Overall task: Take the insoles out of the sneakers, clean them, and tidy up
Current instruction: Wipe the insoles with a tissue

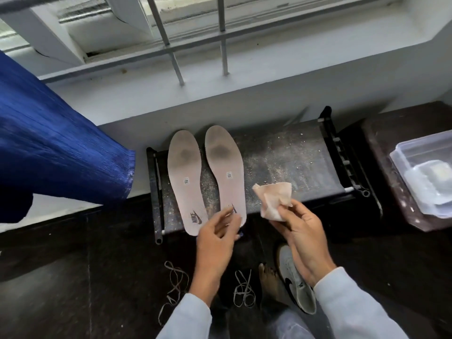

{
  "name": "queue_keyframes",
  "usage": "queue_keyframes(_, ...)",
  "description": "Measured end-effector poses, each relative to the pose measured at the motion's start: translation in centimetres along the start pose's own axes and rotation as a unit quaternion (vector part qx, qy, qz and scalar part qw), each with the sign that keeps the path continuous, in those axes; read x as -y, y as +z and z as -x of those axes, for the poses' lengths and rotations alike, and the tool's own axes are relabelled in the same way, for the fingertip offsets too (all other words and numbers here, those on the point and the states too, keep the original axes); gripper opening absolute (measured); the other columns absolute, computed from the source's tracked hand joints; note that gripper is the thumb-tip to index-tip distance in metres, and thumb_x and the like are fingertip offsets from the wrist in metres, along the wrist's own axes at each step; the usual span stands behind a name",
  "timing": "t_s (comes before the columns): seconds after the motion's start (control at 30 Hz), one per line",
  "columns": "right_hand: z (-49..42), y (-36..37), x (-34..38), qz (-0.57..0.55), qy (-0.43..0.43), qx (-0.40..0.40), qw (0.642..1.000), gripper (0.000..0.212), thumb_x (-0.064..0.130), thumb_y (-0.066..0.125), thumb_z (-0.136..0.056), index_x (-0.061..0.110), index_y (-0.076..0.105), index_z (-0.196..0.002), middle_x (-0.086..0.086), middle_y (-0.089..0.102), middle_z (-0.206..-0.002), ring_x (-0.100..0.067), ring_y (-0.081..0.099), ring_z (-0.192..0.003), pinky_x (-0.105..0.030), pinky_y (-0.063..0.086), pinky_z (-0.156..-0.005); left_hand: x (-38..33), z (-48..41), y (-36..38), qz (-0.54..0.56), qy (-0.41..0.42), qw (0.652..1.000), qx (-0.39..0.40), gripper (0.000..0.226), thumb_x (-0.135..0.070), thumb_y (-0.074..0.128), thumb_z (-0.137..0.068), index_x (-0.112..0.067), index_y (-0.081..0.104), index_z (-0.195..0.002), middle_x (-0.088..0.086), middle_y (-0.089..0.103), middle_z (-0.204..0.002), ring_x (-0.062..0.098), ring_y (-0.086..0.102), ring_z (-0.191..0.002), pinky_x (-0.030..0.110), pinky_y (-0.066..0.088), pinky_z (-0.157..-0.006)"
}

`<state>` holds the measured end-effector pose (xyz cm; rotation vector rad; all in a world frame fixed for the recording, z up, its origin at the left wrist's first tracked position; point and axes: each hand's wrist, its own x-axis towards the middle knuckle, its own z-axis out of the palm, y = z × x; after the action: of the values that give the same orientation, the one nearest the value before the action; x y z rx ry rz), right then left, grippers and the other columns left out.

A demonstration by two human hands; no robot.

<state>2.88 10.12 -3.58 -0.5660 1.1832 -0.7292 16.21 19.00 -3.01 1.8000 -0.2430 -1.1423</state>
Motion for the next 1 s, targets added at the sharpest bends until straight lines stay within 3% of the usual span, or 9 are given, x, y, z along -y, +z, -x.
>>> queue_keyframes(0.07, 1.3, -0.6, 0.4, 0.020, 0.010, 0.025, 0.999, 0.019, 0.000, 0.056, -0.091, 0.004, 0.067, -0.107, -0.013, 0.072, -0.101, -0.016, 0.069, -0.091, -0.028, 0.057, -0.083, -1.0, 2.1, 2.2, 0.070, -0.034, 0.996, 0.043, 0.039, -0.026, 0.068, -0.091, -0.020, 0.060, -0.129, 0.000, 0.078, -0.103, 0.012, 0.073, -0.099, 0.030, 0.061, -0.083)
queue_keyframes(0.17, 3.3, -2.2, 1.0, 0.073, 0.020, 0.056, 0.996, 0.021, 0.000, 0.056, -0.091, 0.006, 0.069, -0.107, -0.013, 0.073, -0.104, -0.021, 0.069, -0.099, -0.036, 0.055, -0.090, -2.1, 4.4, 4.1, 0.119, -0.028, 0.992, 0.038, 0.036, -0.023, 0.070, -0.089, -0.017, 0.063, -0.124, 0.002, 0.079, -0.095, 0.016, 0.074, -0.097, 0.030, 0.061, -0.079)
queue_keyframes(0.33, 7.1, -5.4, 2.7, 0.151, 0.015, 0.086, 0.985, 0.019, 0.005, 0.060, -0.090, 0.012, 0.072, -0.104, -0.007, 0.075, -0.100, -0.023, 0.069, -0.099, -0.031, 0.056, -0.081, -2.2, 8.8, 5.7, 0.080, 0.015, 0.997, -0.018, 0.025, -0.009, 0.077, -0.083, -0.015, 0.073, -0.108, 0.007, 0.078, -0.089, 0.023, 0.076, -0.086, 0.033, 0.061, -0.071)
queue_keyframes(0.47, 10.1, -7.6, 3.7, 0.186, 0.016, 0.102, 0.977, 0.017, 0.011, 0.061, -0.091, 0.014, 0.071, -0.104, -0.006, 0.075, -0.099, -0.022, 0.070, -0.098, -0.032, 0.057, -0.083, -1.3, 12.9, 6.7, 0.059, 0.031, 0.997, -0.048, 0.019, -0.009, 0.076, -0.085, -0.018, 0.074, -0.102, 0.004, 0.078, -0.088, 0.019, 0.075, -0.082, 0.025, 0.059, -0.065)
queue_keyframes(0.57, 12.0, -8.9, 3.8, 0.206, 0.001, 0.113, 0.972, 0.015, 0.021, 0.065, -0.090, 0.015, 0.071, -0.102, -0.007, 0.075, -0.098, -0.025, 0.070, -0.096, -0.040, 0.056, -0.088, 0.0, 15.5, 7.1, 0.058, 0.037, 0.996, -0.055, 0.015, -0.013, 0.073, -0.087, -0.020, 0.074, -0.101, 0.001, 0.078, -0.090, 0.017, 0.075, -0.085, 0.026, 0.059, -0.067)
queue_keyframes(0.73, 15.6, -10.9, 3.5, 0.248, -0.040, 0.121, 0.960, 0.013, 0.019, 0.067, -0.089, 0.012, 0.071, -0.100, -0.008, 0.075, -0.093, -0.025, 0.071, -0.090, -0.032, 0.056, -0.077, 2.0, 20.2, 7.6, 0.100, 0.036, 0.994, -0.025, 0.020, -0.033, 0.076, -0.084, -0.023, 0.072, -0.101, 0.001, 0.077, -0.097, 0.014, 0.074, -0.094, 0.036, 0.062, -0.076)
queue_keyframes(0.87, 17.9, -13.2, 3.0, 0.260, -0.049, 0.109, 0.958, 0.018, 0.020, 0.071, -0.086, 0.013, 0.069, -0.103, -0.006, 0.076, -0.092, -0.022, 0.072, -0.088, -0.030, 0.058, -0.075, 3.9, 23.0, 8.2, 0.074, 0.070, 0.993, -0.059, 0.029, -0.018, 0.082, -0.079, -0.020, 0.069, -0.105, 0.001, 0.075, -0.098, 0.013, 0.074, -0.090, 0.032, 0.062, -0.078)
queue_keyframes(1.0, 19.0, -16.4, 3.5, 0.320, -0.071, 0.085, 0.941, 0.013, 0.037, 0.071, -0.084, 0.026, 0.071, -0.091, 0.003, 0.075, -0.089, -0.014, 0.071, -0.086, -0.035, 0.057, -0.081, 5.0, 25.0, 10.7, 0.120, 0.037, 0.989, -0.084, 0.031, -0.010, 0.077, -0.083, -0.018, 0.066, -0.111, 0.000, 0.073, -0.102, 0.013, 0.073, -0.090, 0.025, 0.060, -0.074)
